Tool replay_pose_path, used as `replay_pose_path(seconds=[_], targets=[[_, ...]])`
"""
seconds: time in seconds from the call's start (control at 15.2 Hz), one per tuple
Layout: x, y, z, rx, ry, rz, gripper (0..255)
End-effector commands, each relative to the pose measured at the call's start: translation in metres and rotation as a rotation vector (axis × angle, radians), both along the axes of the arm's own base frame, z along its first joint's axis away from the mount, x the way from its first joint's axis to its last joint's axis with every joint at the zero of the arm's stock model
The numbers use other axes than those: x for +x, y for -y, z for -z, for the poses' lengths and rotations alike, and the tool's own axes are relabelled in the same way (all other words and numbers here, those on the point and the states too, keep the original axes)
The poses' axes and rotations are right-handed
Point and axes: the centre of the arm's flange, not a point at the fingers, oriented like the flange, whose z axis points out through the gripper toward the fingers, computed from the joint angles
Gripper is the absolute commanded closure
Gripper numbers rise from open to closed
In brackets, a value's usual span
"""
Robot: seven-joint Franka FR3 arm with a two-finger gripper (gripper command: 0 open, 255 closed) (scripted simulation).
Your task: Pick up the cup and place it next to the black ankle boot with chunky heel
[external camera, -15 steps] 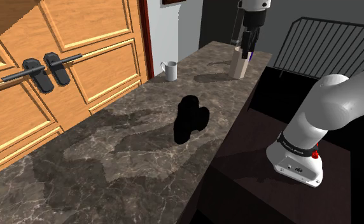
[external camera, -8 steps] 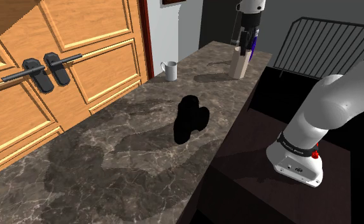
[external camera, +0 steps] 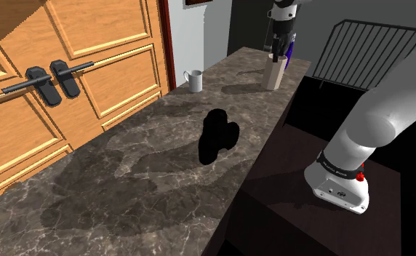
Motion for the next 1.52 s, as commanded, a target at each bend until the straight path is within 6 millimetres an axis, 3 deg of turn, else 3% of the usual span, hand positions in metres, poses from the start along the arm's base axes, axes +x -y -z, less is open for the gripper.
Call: replay_pose_path(seconds=[0.0,0.59,1.12,1.45], targets=[[0.009,0.022,0.008,-0.003,-0.002,-0.006,0],[0.058,0.123,0.041,-0.012,-0.014,-0.023,0],[0.053,0.127,0.081,-0.013,-0.014,-0.023,0],[0.053,0.127,0.081,-0.013,-0.014,-0.023,0]])
